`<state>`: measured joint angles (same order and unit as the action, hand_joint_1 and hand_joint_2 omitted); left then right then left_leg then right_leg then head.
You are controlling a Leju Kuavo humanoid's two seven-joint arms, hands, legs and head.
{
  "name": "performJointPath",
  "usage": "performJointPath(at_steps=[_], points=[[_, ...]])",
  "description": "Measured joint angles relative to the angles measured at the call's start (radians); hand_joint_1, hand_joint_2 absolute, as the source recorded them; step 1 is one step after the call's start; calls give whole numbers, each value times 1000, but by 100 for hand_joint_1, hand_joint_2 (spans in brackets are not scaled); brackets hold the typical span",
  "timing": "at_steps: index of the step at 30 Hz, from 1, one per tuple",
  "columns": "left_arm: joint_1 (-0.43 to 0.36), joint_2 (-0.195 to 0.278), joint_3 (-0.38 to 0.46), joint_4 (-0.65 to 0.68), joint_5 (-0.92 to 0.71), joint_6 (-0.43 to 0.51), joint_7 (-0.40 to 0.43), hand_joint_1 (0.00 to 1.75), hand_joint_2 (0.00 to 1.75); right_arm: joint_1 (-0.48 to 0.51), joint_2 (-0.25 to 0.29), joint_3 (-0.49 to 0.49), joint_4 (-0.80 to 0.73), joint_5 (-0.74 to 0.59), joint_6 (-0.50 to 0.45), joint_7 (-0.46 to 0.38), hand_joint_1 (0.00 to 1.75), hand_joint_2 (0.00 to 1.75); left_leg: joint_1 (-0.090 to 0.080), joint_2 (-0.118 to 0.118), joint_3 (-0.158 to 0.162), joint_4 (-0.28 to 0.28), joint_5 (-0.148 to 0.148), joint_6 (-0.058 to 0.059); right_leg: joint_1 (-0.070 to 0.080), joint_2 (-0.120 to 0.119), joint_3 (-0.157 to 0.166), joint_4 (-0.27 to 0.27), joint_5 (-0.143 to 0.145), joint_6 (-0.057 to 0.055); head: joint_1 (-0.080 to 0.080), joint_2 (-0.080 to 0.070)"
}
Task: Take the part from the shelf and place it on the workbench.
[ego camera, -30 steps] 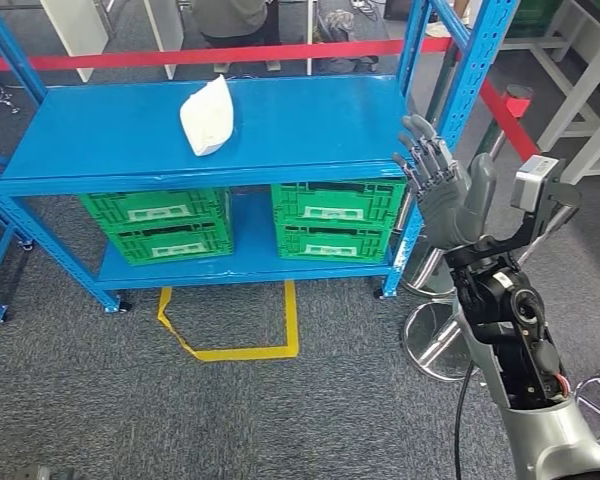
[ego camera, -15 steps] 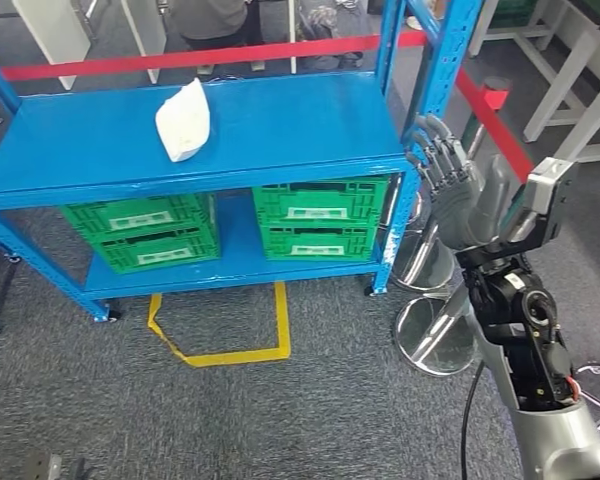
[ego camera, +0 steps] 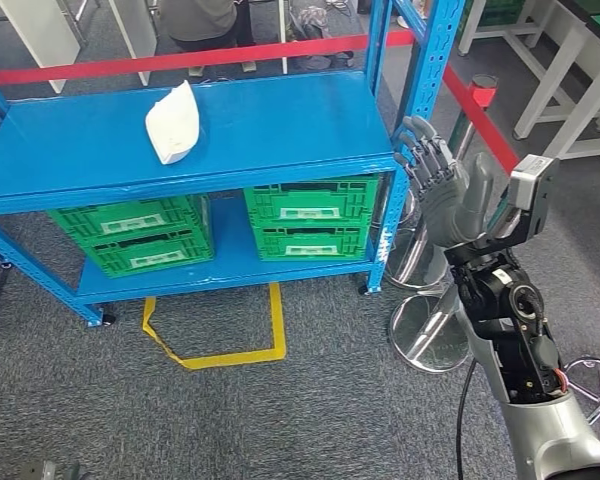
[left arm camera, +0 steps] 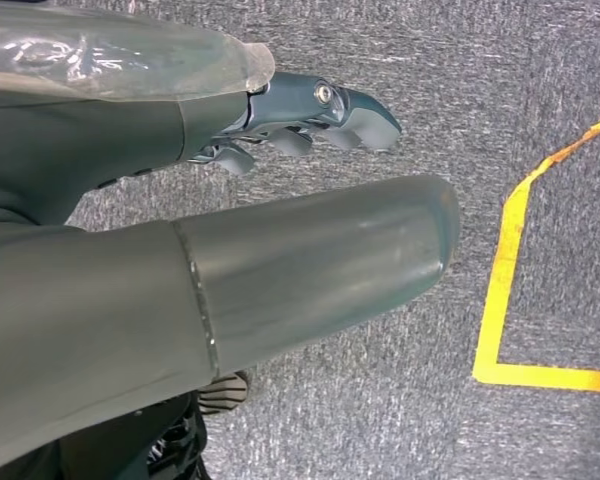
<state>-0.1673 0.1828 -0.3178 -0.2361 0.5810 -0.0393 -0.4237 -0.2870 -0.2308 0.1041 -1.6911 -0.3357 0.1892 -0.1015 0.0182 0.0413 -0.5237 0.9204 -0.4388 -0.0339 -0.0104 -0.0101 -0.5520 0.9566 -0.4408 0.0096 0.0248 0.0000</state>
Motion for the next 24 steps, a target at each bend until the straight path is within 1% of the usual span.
performJointPath(at_steps=[14, 24], points=[[-7, 0, -1, 0, -10, -6, 4, 0, 0, 16, 0, -2, 2, 0, -22, 1, 0, 0, -2, 0, -1, 5, -2, 0, -1, 0, 2, -2, 1, 1, 0, 0], [-19, -9, -13, 0, -33, -14, 13, 0, 0, 85, -4, -32, -46, -9, -36, 24, 0, 0, -2, 0, -1, 5, -2, 0, -3, 0, 1, -2, 1, 1, 0, 0]])
